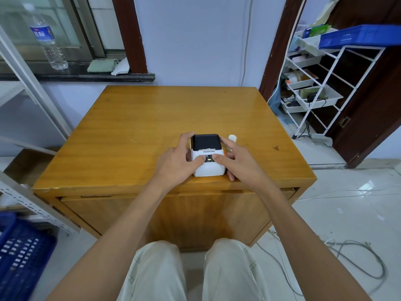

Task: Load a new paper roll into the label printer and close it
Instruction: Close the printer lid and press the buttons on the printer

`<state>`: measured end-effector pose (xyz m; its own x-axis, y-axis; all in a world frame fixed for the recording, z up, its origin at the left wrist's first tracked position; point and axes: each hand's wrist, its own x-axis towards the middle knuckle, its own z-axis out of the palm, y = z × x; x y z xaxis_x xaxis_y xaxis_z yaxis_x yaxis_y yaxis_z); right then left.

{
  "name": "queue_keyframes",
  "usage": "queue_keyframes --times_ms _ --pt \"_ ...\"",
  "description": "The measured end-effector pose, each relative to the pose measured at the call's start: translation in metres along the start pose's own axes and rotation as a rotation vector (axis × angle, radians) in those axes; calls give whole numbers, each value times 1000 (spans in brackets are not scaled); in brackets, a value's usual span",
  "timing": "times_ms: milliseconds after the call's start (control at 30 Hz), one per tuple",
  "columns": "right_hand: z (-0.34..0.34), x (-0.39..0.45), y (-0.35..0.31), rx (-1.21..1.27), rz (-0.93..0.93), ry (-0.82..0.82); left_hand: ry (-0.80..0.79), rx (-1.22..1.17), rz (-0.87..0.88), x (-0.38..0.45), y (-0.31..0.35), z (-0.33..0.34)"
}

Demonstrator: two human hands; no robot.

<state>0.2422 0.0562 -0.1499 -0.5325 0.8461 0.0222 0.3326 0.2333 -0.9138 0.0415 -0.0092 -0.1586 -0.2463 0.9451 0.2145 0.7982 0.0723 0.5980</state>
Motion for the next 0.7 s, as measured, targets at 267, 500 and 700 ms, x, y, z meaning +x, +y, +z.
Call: queue_keyframes --times_ms 267,500,700 --pt "0 0 0 2 3 5 -5 -1 7 0 0 0" --pt "0 1 0 -1 -2 7 0 0 7 0 -1 -1" --pt "0 1 0 8 -8 7 3 1 7 1 0 0"
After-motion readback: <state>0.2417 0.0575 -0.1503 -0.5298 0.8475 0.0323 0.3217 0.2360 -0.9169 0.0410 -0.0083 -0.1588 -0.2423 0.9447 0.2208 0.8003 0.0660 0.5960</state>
